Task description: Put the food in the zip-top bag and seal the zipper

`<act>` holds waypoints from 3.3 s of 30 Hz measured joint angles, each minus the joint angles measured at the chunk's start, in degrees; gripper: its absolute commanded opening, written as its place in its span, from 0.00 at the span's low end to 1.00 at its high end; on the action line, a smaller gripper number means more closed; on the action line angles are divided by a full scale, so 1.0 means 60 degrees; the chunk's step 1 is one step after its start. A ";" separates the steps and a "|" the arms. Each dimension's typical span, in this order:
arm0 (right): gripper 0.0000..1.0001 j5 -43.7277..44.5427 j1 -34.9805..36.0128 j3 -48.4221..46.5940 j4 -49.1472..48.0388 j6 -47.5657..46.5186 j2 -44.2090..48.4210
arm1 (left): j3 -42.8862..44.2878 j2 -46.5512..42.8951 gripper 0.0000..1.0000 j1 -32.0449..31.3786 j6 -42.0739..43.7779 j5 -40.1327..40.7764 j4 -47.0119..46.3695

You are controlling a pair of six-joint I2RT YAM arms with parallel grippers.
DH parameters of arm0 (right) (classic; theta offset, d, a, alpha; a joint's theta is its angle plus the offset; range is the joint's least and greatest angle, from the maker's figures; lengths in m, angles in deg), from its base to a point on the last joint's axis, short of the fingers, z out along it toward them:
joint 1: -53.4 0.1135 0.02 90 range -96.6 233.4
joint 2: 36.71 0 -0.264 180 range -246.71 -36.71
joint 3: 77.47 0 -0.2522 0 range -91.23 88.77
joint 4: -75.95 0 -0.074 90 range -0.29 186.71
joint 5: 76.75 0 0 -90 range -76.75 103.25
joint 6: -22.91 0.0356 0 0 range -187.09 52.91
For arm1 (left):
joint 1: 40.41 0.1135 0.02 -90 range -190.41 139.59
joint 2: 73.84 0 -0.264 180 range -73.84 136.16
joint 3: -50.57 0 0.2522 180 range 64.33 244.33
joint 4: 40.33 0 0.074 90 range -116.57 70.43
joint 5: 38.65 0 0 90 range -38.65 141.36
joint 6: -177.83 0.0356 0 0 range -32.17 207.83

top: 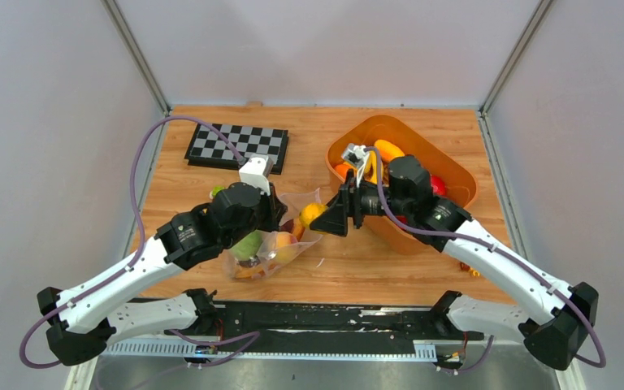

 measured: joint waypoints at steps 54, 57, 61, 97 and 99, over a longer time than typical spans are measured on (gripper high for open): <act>0.92 0.9074 0.1592 -0.1140 0.2215 -0.1475 0.0729 | 0.0022 -0.0441 0.04 0.0007 -0.0040 0.0255 0.0058; 0.91 0.9420 0.0554 -0.1140 0.2794 -0.1450 0.0499 | 0.0022 -0.0444 0.04 0.0007 -0.0040 0.0255 0.0058; 0.93 0.9417 -0.0885 -0.1129 0.3472 -0.1377 0.0102 | 0.0022 -0.0444 0.04 0.0007 -0.0040 0.0251 0.0058; 0.94 1.0969 -0.5049 -0.0404 0.3060 -0.2652 -0.4200 | -0.0015 -0.0674 0.04 0.0007 -0.0080 0.0182 0.0124; 0.95 1.0819 -0.5158 -0.0342 0.2871 -0.2743 -0.4306 | -0.0015 -0.0670 0.04 0.0007 -0.0080 0.0178 0.0127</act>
